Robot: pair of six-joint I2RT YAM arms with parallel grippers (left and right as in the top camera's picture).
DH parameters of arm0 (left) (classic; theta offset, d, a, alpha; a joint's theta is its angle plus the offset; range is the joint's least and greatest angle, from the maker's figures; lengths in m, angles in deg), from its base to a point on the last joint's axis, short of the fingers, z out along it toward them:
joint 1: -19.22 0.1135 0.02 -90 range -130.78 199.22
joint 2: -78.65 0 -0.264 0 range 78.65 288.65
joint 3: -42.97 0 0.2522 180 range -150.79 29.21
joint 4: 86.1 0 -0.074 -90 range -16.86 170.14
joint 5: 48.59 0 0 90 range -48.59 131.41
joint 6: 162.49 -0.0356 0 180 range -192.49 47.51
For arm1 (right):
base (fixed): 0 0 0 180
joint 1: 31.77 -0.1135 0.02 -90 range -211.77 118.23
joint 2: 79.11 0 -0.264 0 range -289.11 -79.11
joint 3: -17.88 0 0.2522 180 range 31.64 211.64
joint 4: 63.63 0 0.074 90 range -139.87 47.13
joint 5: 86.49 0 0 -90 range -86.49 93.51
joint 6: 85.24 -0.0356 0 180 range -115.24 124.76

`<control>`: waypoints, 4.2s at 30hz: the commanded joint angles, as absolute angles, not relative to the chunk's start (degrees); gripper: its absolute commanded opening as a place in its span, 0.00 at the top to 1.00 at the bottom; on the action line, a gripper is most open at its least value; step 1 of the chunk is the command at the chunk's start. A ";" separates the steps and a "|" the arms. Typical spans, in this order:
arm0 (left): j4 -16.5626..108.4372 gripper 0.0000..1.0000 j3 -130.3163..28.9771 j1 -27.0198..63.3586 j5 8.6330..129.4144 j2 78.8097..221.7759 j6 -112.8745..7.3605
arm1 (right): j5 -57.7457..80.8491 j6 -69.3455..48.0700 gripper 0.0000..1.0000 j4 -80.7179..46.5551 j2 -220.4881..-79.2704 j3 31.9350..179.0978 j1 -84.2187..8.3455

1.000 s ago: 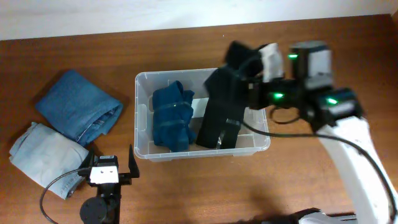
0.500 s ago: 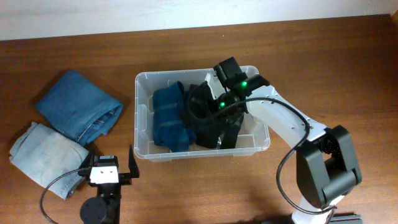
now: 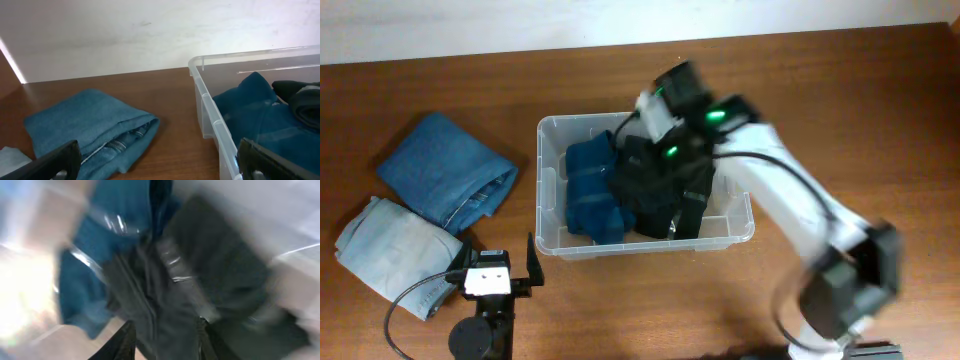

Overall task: Pack container
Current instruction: 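Place the second black garment with the right gripper beside the first, then grasp the light-blue denim garment with the left gripper, then lay the light-blue denim with the left gripper over the black garments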

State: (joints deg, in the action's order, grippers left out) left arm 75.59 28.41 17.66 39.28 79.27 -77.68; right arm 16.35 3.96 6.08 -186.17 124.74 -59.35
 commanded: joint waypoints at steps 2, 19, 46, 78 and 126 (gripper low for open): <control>75.76 0.00 28.67 17.39 38.90 79.01 -78.80 | 15.69 4.84 0.67 5.03 -197.67 122.82 -61.42; 36.88 0.01 -15.98 22.73 23.41 105.43 -67.78 | 7.32 3.07 0.01 18.51 -162.87 137.35 -40.29; 38.30 0.01 -26.12 71.21 40.92 170.59 -65.64 | 14.93 -6.22 0.02 27.30 -172.29 128.65 -2.89; 46.91 0.27 -25.80 71.14 49.64 184.90 -64.37 | 14.88 -6.05 0.01 27.08 -172.29 128.65 -2.89; 62.32 1.00 -44.90 -18.78 56.17 175.57 -37.21 | 14.88 -6.03 0.02 26.99 -172.29 128.65 -2.89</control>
